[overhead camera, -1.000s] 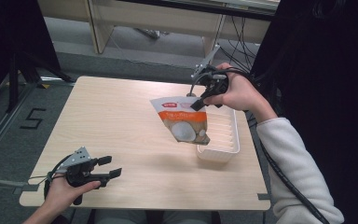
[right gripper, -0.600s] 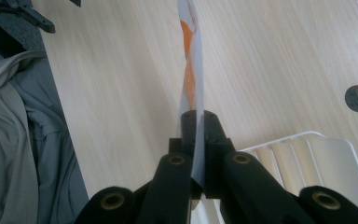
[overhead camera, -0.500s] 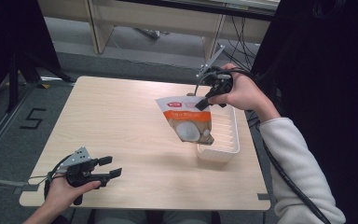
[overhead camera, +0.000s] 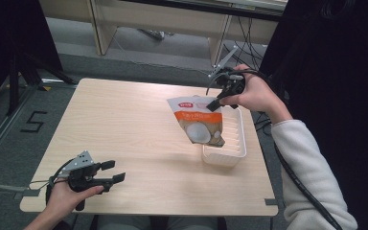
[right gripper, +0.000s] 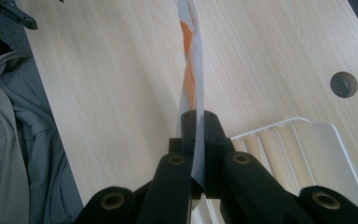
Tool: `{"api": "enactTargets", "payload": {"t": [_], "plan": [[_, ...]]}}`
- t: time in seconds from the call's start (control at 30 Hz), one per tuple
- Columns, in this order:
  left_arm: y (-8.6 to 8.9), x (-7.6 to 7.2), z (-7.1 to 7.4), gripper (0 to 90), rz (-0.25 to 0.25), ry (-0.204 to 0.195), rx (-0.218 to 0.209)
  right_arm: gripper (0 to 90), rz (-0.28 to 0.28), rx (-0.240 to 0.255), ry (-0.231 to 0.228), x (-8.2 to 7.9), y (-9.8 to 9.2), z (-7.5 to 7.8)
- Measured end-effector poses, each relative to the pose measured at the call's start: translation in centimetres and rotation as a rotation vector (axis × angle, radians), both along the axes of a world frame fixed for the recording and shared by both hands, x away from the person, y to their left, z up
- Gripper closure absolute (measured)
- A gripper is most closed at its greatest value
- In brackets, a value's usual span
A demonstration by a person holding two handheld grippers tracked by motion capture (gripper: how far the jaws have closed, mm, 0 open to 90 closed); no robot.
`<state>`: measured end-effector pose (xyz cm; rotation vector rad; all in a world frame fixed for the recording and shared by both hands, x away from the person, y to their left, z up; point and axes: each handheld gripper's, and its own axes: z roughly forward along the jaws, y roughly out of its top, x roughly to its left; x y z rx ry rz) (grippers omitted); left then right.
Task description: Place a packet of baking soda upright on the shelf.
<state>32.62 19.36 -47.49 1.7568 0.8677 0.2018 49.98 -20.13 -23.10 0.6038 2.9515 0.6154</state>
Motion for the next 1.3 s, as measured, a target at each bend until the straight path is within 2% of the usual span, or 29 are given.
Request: {"api": "enactTargets", "payload": {"t": [0.27, 0.3, 0.5, 0.57, 0.7, 0.77, 0.87, 0.9, 1.03, 1.3], "plan": [[0.0, 0.0, 0.0, 30.7, 0.001, 0.0, 0.001, 90.0, -0.018, 0.0, -0.003, 0.4, -0.9, 0.2], [0.0, 0.0, 0.0, 30.7, 0.001, -0.001, 0.001, 90.0, -0.044, 0.0, 0.002, 0.3, -1.0, 0.3], [-0.1, -0.1, 0.0, 30.7, 0.004, 0.004, -0.001, 90.0, -0.03, 0.0, -0.009, 0.7, -1.7, 0.0], [-0.1, 0.0, 0.0, 30.7, 0.003, 0.004, -0.002, 90.0, -0.055, -0.002, -0.002, 0.7, -1.9, 0.0], [-0.1, -0.1, 0.0, 30.8, 0.004, 0.005, -0.001, 90.0, -0.056, -0.001, -0.003, 1.0, -2.4, -0.2], [-0.1, -0.1, 0.0, 30.8, 0.017, 0.017, -0.001, 90.0, -0.077, -0.006, 0.005, 1.0, -2.7, -0.3], [-0.1, -0.1, 0.0, 30.8, 0.01, 0.014, -0.009, 90.0, -0.071, -0.004, 0.008, 1.1, -3.0, -0.5], [-0.2, -0.1, 0.0, 30.8, 0.011, 0.013, -0.008, 90.0, -0.09, -0.003, 0.016, 1.0, -3.1, -0.5], [-0.1, -0.1, 0.0, 30.8, 0.011, 0.013, -0.005, 90.0, -0.077, -0.006, 0.004, 1.3, -3.5, -0.8], [-0.1, -0.1, 0.0, 30.7, 0.015, 0.015, -0.001, 90.0, -0.091, -0.021, -0.002, 1.5, -3.9, -1.0]]}}
